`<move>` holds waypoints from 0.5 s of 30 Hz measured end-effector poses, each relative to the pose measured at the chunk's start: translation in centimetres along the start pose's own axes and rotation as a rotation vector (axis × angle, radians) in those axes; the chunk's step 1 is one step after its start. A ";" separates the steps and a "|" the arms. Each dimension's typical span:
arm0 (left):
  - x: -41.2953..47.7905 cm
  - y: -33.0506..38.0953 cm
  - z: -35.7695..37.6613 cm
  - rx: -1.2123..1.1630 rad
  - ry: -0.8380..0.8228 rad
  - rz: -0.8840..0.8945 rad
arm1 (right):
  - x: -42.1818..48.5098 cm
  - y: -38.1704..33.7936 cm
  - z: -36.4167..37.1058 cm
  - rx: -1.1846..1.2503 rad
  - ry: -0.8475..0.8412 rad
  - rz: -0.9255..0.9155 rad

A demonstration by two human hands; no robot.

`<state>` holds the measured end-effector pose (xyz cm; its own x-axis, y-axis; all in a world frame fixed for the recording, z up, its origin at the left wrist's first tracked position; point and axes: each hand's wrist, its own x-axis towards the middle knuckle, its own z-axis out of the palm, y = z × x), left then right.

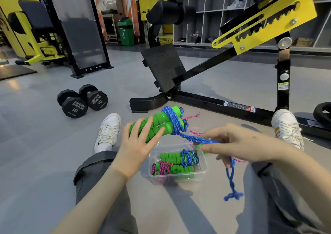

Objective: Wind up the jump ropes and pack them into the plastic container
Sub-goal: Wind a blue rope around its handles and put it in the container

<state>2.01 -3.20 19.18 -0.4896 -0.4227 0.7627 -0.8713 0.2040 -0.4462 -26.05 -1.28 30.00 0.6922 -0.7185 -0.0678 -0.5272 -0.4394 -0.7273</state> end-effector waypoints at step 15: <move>2.5 2.4 -4.1 -0.219 0.122 0.259 | 2.5 -2.8 -5.4 -0.023 0.265 -0.231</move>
<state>-1.42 -0.19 21.95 -0.6838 -0.2268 0.6935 -0.6978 0.4808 -0.5309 -25.49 -4.75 35.55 0.6443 -0.7121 0.2788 -0.3841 -0.6166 -0.6872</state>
